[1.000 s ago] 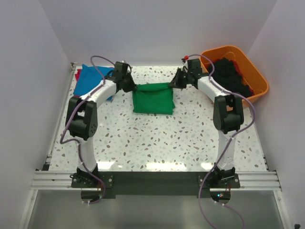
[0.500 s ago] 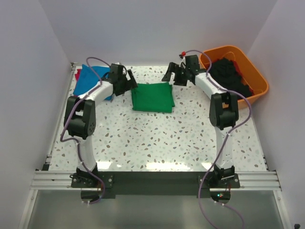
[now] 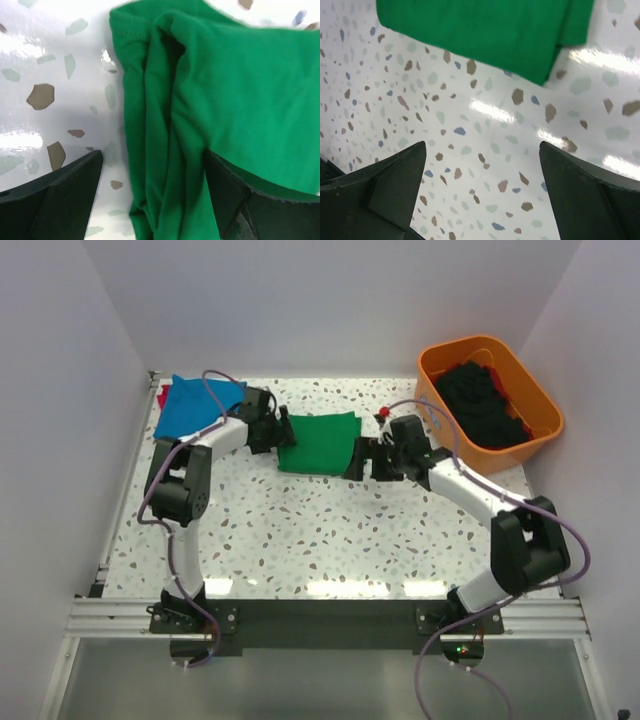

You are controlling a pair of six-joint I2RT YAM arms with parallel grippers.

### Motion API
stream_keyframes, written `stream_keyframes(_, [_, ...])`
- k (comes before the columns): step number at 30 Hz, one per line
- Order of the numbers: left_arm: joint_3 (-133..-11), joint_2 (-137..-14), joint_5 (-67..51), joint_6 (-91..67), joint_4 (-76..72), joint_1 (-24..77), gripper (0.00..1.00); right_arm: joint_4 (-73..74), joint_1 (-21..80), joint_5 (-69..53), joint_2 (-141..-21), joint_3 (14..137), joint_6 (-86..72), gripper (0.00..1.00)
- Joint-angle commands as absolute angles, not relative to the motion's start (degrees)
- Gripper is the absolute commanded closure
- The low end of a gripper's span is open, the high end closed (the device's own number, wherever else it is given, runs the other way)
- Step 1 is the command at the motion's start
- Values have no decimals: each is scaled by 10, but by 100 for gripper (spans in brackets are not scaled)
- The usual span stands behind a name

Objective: Fold and stack the t-shirts
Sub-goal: Neatly place the folded tshirt to the corner

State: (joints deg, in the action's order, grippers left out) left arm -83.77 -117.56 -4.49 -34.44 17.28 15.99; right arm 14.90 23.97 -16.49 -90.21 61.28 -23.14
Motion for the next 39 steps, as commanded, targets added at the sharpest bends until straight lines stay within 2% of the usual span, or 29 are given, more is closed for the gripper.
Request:
stream_keyframes(1, [-865,-1209,-34,-322,187,170,14,120,230,-123,-807,541,-250,1])
stream_keyframes(4, [-874,-1223,-2,-323,211,187,27,141,229,-99,-752,506,-249,1])
stream_keyframes(7, [-886,-1237,23,-320,222,204,34,169,229,-78,-722,486,-244,1])
stream_keyframes(9, [-900,-1255,50,-317,243,215,44,178,229,-75,-697,477,-244,1])
stream_keyframes(10, [-915,-1262,60,-316,250,218,51,184,229,-71,-689,469,-244,1])
stream_keyframes(12, [-932,-1287,88,-307,272,221,58,188,229,-66,-670,460,-243,1])
stream_keyframes(13, [-959,-1297,94,-302,283,221,68,191,230,-58,-665,458,-242,1])
stream_keyframes(15, [-995,-1330,118,-273,315,221,75,199,230,-52,-656,456,-236,1])
stream_keyframes(19, [-1101,-1370,177,-209,358,220,100,221,229,-38,-652,457,-215,1])
stream_keyframes(23, [-1128,-1359,256,-89,351,219,100,229,229,-13,-642,447,-208,1])
stream_keyframes(28, [-1069,-1300,383,57,284,210,100,234,229,-2,-641,441,-200,1])
stream_keyframes(33, [-1016,-1211,366,148,216,180,100,229,229,-2,-653,441,-200,1])
stream_keyframes(39, [-1017,-1165,370,217,178,163,100,229,229,26,-667,440,-203,1])
